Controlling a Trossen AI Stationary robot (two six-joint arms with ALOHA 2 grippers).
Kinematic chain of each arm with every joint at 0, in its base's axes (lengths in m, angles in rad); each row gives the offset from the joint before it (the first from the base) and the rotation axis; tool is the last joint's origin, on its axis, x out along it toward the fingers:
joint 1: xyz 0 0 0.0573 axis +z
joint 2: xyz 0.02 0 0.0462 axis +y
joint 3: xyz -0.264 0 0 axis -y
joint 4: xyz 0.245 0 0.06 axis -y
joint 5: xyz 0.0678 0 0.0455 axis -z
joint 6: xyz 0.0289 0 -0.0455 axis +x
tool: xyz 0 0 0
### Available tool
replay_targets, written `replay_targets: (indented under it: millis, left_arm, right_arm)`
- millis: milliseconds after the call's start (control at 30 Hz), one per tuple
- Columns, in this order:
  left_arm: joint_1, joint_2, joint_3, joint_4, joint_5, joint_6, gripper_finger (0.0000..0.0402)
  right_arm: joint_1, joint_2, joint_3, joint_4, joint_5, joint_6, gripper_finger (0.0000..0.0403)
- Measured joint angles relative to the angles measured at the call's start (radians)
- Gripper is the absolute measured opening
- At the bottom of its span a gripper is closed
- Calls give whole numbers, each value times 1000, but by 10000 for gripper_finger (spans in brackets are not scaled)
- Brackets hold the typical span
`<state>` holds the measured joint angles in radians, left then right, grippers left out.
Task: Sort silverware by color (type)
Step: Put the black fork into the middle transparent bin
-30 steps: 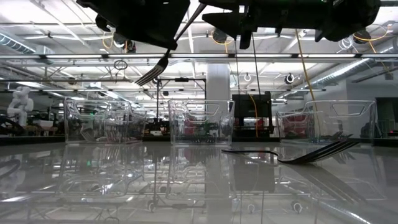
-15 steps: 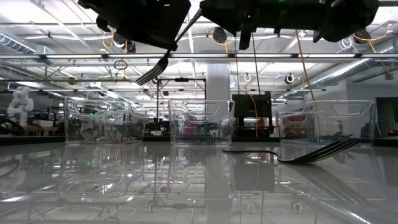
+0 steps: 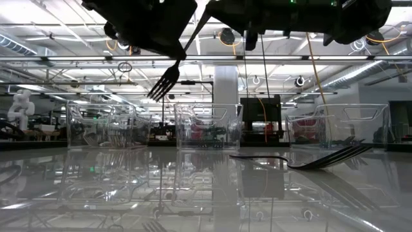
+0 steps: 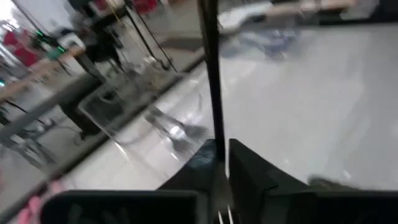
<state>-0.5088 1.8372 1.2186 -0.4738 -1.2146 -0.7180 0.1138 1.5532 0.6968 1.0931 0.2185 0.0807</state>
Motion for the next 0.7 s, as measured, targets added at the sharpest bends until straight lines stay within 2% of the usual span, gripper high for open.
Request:
replay_targets:
  millis: [267, 367, 467, 567, 700]
  left_arm:
    - [14, -26, 0, -15, 111, -1, 171]
    - [17, -51, 0, -9, 152, 62, 212]
    - [10, -84, -1, -13, 156, 131, 228]
    - [7, -114, -1, -19, 160, 204, 230]
    - [9, -147, -1, -84, 168, 243, 231]
  right_arm:
    - [-91, 0, 0, 9, -160, 35, 4]
    - [-134, 0, 0, 23, -197, 45, 3]
    - [-173, -1, 5, 24, -245, 64, 3]
    - [-213, -1, 36, -6, -338, 75, 3]
    - [-272, -1, 134, -182, -489, 92, 3]
